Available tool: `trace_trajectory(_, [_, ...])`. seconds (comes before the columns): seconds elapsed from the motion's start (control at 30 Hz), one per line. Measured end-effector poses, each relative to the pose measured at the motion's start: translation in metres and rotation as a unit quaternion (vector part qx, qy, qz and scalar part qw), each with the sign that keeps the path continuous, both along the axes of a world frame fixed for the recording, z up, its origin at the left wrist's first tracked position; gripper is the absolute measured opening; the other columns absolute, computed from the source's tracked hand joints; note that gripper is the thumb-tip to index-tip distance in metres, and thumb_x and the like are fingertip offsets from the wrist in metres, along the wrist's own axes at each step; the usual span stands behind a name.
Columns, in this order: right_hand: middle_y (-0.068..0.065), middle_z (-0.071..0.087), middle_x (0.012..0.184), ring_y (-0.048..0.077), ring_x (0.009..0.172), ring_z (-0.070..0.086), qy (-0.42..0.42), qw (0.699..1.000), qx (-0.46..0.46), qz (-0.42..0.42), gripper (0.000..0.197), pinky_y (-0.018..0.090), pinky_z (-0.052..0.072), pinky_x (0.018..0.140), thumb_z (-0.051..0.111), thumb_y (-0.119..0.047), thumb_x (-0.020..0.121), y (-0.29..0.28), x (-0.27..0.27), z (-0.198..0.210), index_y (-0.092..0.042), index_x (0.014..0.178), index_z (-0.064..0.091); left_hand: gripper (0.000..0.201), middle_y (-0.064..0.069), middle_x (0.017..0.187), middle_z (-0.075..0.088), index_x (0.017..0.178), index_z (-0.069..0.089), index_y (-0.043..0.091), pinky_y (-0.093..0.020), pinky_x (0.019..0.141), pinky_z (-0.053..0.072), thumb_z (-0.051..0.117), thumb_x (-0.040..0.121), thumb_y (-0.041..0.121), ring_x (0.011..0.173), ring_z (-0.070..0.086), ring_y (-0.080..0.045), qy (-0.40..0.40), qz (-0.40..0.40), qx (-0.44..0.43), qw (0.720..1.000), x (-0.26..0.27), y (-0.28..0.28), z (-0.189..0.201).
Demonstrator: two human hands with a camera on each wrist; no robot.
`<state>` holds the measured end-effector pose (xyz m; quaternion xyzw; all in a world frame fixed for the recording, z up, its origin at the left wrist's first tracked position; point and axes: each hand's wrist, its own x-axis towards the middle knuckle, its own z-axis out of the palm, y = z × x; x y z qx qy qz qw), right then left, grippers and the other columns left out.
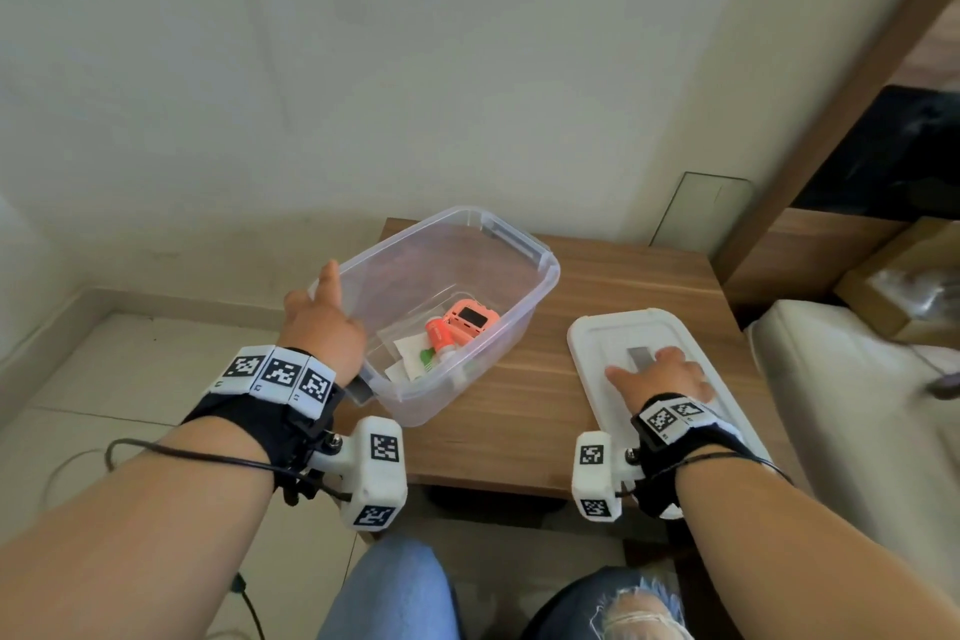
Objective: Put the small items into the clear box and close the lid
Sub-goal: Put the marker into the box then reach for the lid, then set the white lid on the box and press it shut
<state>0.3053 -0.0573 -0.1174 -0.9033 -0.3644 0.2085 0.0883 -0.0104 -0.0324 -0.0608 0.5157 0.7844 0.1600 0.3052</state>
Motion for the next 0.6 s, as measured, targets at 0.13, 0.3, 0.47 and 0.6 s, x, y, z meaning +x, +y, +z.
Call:
trace_trajectory(0.13, [0.013,0.036,0.142,0.035,0.130,0.035,-0.048,0.995,-0.059,0.057,0.110,0.051,0.034,0.105,0.074,-0.067,0.055,0.000,-0.005,-0.005,-0.016,0.142,0.029,0.073,-0.018,0.142,0.025,0.150,0.004,0.036,-0.050,0.089,0.054,0.039,0.090,0.013,0.105,0.056,-0.042,0.014,-0.003,0.005,1.000,0.001,0.001,0.000])
trace_trajectory(0.3, [0.013,0.034,0.138,0.036,0.127,0.034,-0.062,0.992,-0.096,0.062,0.104,0.048,0.036,0.103,0.079,-0.057,0.056,0.008,-0.015,-0.001,-0.016,0.139,0.030,0.073,-0.017,0.142,0.025,0.150,0.005,0.037,-0.049,0.084,0.056,0.038,0.091,0.012,0.100,0.057,-0.040,0.008,-0.005,0.008,1.000,0.000,0.002,0.001])
trace_trajectory(0.47, [0.015,0.039,0.132,0.037,0.122,0.039,-0.056,0.993,-0.071,0.071,0.087,0.047,0.042,0.099,0.073,-0.046,0.062,0.006,-0.016,0.004,-0.016,0.134,0.035,0.072,-0.016,0.141,0.025,0.150,0.005,0.037,-0.050,0.083,0.056,0.037,0.091,0.012,0.102,0.056,-0.042,0.004,-0.001,0.010,1.000,0.000,0.002,0.001])
trace_trajectory(0.6, [0.013,0.057,0.116,0.032,0.104,0.057,-0.052,0.993,-0.006,0.103,0.066,0.042,0.052,0.087,0.068,-0.038,0.069,0.008,-0.016,0.017,-0.008,0.124,0.047,0.073,-0.015,0.143,0.024,0.150,0.005,0.038,-0.050,0.084,0.056,0.037,0.090,0.011,0.105,0.056,-0.043,0.007,0.003,0.009,1.000,0.001,0.000,0.001])
